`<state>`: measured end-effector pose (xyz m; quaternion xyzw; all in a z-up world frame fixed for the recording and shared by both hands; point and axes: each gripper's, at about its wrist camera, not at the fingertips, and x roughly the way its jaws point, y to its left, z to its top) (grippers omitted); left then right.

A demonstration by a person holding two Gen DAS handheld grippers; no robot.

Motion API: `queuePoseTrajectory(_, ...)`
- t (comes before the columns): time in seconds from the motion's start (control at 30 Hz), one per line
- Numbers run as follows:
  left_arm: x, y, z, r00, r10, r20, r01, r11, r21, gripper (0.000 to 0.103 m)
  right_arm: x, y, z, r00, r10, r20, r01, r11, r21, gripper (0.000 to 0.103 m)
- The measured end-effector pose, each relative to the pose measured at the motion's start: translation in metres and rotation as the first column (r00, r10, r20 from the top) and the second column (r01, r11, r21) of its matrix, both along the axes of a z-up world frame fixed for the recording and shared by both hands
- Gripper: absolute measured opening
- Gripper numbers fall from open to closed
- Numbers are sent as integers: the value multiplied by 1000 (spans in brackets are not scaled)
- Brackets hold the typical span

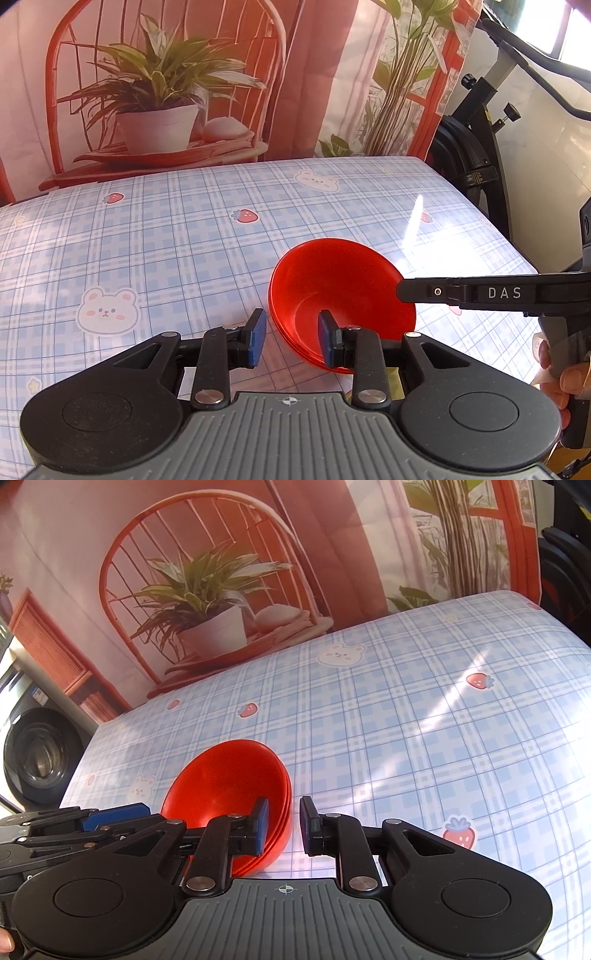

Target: Organize plates and bowls

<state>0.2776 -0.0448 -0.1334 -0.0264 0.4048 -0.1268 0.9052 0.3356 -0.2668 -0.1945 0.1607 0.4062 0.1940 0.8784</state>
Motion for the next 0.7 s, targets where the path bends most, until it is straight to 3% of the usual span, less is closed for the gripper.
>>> queuePoseTrajectory(0.7,21,3,-31,994,63,-88,-74,990,-121,33,13,10,-17,999,17,-40,-16,1000,14,17)
